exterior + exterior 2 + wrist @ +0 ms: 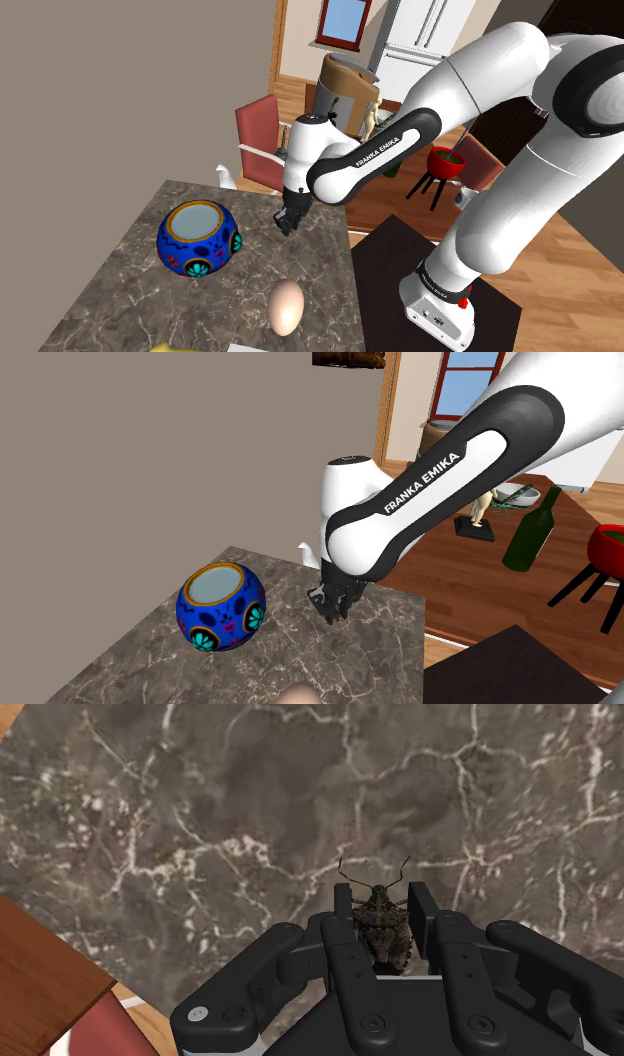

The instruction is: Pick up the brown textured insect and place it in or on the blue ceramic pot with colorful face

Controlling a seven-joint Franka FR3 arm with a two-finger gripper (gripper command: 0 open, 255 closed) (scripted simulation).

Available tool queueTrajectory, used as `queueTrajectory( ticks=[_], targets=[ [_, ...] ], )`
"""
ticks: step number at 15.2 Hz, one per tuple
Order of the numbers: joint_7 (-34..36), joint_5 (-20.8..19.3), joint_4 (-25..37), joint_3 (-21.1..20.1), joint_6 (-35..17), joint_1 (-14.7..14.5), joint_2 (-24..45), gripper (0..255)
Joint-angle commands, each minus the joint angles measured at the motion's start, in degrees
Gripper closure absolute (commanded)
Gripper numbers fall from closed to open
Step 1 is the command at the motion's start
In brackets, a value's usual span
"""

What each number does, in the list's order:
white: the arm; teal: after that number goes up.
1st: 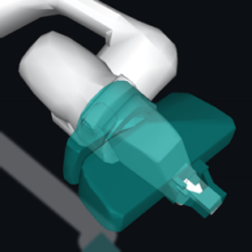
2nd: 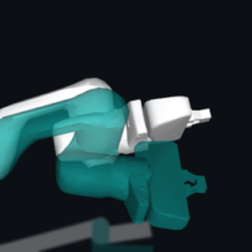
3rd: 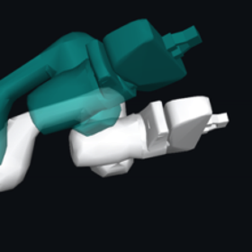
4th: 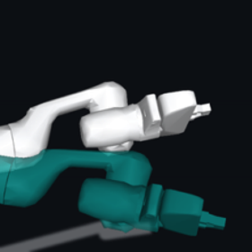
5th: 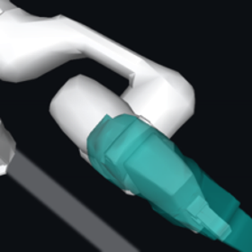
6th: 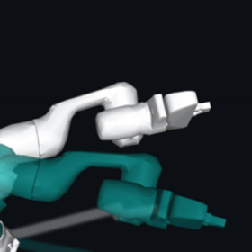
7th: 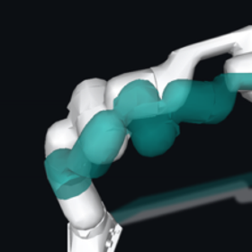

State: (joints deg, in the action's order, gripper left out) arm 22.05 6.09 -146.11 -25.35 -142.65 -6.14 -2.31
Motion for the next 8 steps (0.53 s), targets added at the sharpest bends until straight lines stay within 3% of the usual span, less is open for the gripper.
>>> queueTrajectory(
  ticks=[1,8],
  targets=[
    [0.0,0.0,0.0,0.0,0.0,0.0,0.0,255],
    [-1.2,1.8,0.9,0.2,4.4,-0.2,-3.7,255]
  ],
)
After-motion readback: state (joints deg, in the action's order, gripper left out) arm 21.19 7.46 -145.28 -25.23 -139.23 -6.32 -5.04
